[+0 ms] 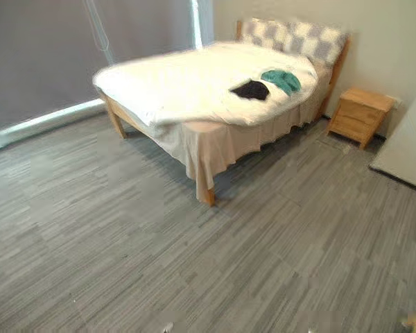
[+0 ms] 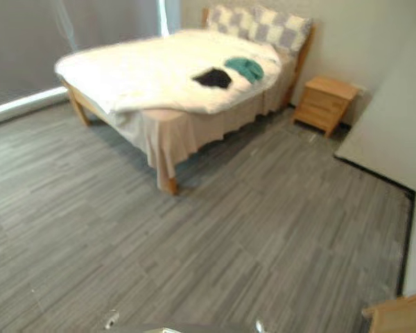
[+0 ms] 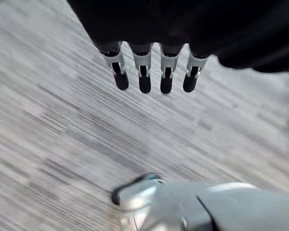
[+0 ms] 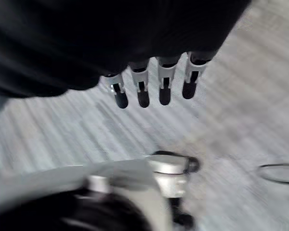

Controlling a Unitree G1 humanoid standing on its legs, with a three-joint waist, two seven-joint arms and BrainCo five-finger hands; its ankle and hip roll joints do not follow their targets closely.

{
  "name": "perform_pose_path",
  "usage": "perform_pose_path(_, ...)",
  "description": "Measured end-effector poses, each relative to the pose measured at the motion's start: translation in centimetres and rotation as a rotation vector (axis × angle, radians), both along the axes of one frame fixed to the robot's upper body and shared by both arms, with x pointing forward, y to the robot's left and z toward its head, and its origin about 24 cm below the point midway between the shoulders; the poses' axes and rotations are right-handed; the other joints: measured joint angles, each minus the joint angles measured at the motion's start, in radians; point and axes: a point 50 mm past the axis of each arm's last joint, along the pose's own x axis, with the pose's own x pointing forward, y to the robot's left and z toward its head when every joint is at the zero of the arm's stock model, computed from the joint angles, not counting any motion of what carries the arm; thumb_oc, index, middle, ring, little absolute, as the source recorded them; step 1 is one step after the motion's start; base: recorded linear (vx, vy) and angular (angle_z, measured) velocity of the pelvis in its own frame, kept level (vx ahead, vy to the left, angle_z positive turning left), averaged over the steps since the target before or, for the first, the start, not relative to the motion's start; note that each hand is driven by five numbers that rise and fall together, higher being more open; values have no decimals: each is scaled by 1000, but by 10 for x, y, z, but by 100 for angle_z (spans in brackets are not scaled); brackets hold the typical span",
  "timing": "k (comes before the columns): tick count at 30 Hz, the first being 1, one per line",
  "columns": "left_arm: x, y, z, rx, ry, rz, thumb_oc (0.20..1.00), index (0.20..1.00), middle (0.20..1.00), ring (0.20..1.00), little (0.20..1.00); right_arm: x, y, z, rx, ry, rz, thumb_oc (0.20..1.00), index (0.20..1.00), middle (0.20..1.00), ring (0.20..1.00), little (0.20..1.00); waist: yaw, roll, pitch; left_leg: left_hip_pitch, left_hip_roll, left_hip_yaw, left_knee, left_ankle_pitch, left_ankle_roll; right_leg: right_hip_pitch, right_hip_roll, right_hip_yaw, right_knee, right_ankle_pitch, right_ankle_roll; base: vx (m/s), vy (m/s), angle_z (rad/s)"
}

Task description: Tidy up the quilt and then pick up the clothes from the bed and put them into the laundry hamper.

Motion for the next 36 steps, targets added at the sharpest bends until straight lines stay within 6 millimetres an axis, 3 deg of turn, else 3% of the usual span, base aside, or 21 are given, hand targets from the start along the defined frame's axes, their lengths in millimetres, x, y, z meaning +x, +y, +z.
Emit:
perform_pose_path(5, 10, 0, 1, 20, -11, -71, 1000, 1000, 1000, 1000, 1000, 30, -11, 4, -43, -70, 22, 1000, 1000, 1000, 1000, 1000, -7, -2, 8, 39, 14, -7, -135, 61, -18, -11, 18, -2, -28, 1, -3, 22, -1, 3)
perform_pose_path(13, 9, 2, 1, 23, 1, -72, 1000, 1000, 1000, 1000, 1000, 38, -16, 6, -52, -74, 59, 1000, 1000, 1000, 1000, 1000, -5, 1, 47, 79, 34, -9, -166, 90, -12, 25, 40, -11, -71, 20, -21, 55, 39, -1)
perform_pose_path(17, 29, 5, 4, 36, -39, -113, 1000, 1000, 1000, 1000, 1000, 56, -17, 9, -44, -113, 69, 1000, 1000, 1000, 1000, 1000, -5, -8, 107, 85, 32, 19, -165, 91, -1, -2, 35, -6, -22, 32, -22, -39, 81, -18)
perform_pose_path(18, 36, 6, 6, 40, -55, -116, 1000, 1000, 1000, 1000, 1000, 62, -18, 10, -45, -126, 63, 1000, 1000, 1000, 1000, 1000, -5, -8, 123, 87, 32, 22, -172, 80, 11, -27, 36, -15, 25, 39, -12, 37, 79, -32)
perform_pose_path(19, 43, 7, 7, 42, -73, -123, 1000, 1000, 1000, 1000, 1000, 73, -19, 12, -47, -157, 50, 1000, 1000, 1000, 1000, 1000, -6, 0, 149, 101, 49, 43, -192, 99, 7, -72, 33, -45, 113, 42, 19, 220, 52, -31)
perform_pose_path(20, 51, 8, 9, 45, -92, -120, 1000, 1000, 1000, 1000, 1000, 83, -20, 15, -51, -186, 45, 1000, 1000, 1000, 1000, 1000, -13, 19, 182, 126, 66, 47, -210, 93, 27, -143, 12, -105, 256, 36, 79, 305, 5, -22)
perform_pose_path(21, 56, 8, 10, 47, -109, -116, 1000, 1000, 1000, 1000, 1000, 82, -21, 15, -53, -187, 34, 1000, 1000, 1000, 1000, 1000, -22, 22, 187, 133, 64, 47, -212, 78, 21, -167, -18, -126, 305, 39, 99, 463, -32, -9)
perform_pose_path(22, 57, 8, 11, 49, -112, -107, 1000, 1000, 1000, 1000, 1000, 85, -24, 16, -60, -201, 5, 1000, 1000, 1000, 1000, 1000, -33, 14, 191, 153, 55, 44, -216, 58, 15, -188, -98, -185, 334, 41, 108, 428, -93, -6)
perform_pose_path(25, 59, 11, 12, 52, -123, -100, 1000, 1000, 1000, 1000, 1000, 67, -25, 13, -57, -159, -1, 1000, 1000, 1000, 1000, 1000, -48, -6, 182, 176, 55, 33, -216, 38, -3, -195, -137, -157, 145, 45, 115, 429, -117, 9)
perform_pose_path(27, 57, 13, 11, 60, -105, -102, 1000, 1000, 1000, 1000, 1000, 59, -23, 11, -48, -140, -16, 1000, 1000, 1000, 1000, 1000, -87, -18, 180, 170, 64, -3, -213, 31, -9, -201, -125, -112, -54, 53, 120, 572, -158, 48)
perform_pose_path(28, 50, 12, 9, 63, -71, -110, 1000, 1000, 1000, 1000, 1000, 56, -23, 10, -48, -134, -34, 1000, 1000, 1000, 1000, 1000, -119, -20, 178, 165, 71, -30, -210, 19, -24, -201, -122, -103, -191, 95, 127, 581, -165, 49)
perform_pose_path(29, 47, 11, 9, 61, -60, -109, 1000, 1000, 1000, 1000, 1000, 56, -23, 10, -48, -134, -41, 1000, 1000, 1000, 1000, 1000, -137, -19, 179, 168, 77, -38, -210, 8, -30, -208, -125, -100, -223, 122, 130, 756, -229, 51)
perform_pose_path(31, 36, 9, 6, 53, -18, -110, 1000, 1000, 1000, 1000, 1000, 50, -23, 9, -48, -112, -49, 1000, 1000, 1000, 1000, 1000, -162, -6, 167, 192, 115, -53, -217, -33, -74, -215, -125, -115, -230, 156, 124, 453, -145, 35)
perform_pose_path(32, 28, 2, 3, 26, -3, -109, 1000, 1000, 1000, 1000, 1000, 40, -27, 8, -54, -89, -51, 1000, 1000, 1000, 1000, 1000, -180, 46, 156, 236, 179, -72, -217, -60, -99, -209, -78, -147, -175, 197, 107, 467, -209, 32)
perform_pose_path(33, 25, -3, 1, 8, 0, -108, 1000, 1000, 1000, 1000, 1000, 41, -30, 9, -60, -93, -52, 1000, 1000, 1000, 1000, 1000, -188, 85, 152, 249, 210, -76, -190, -53, -114, -193, -43, -158, -152, 197, 107, 578, -341, 32)
perform_pose_path(34, 23, -6, 1, 0, 5, -111, 1000, 1000, 1000, 1000, 1000, 42, -31, 10, -61, -90, -55, 1000, 1000, 1000, 1000, 1000, -190, 89, 151, 225, 225, -69, -71, -32, -148, -154, -26, -164, -149, 195, 96, 371, -355, 11)
perform_pose_path(35, 30, -7, 2, -3, -27, -109, 1000, 1000, 1000, 1000, 1000, 41, -30, 9, -59, -86, -66, 1000, 1000, 1000, 1000, 1000, -186, 70, 150, 181, 222, -72, 55, -18, -166, -128, -18, -168, -164, 190, 80, 374, -372, -27)
perform_pose_path(36, 36, -6, 3, -4, -68, -109, 1000, 1000, 1000, 1000, 1000, 47, -31, 11, -59, -120, -75, 1000, 1000, 1000, 1000, 1000, -140, 47, 132, 76, 207, -99, 294, 69, -198, -91, -16, -179, -197, 179, 54, 415, -332, -48)
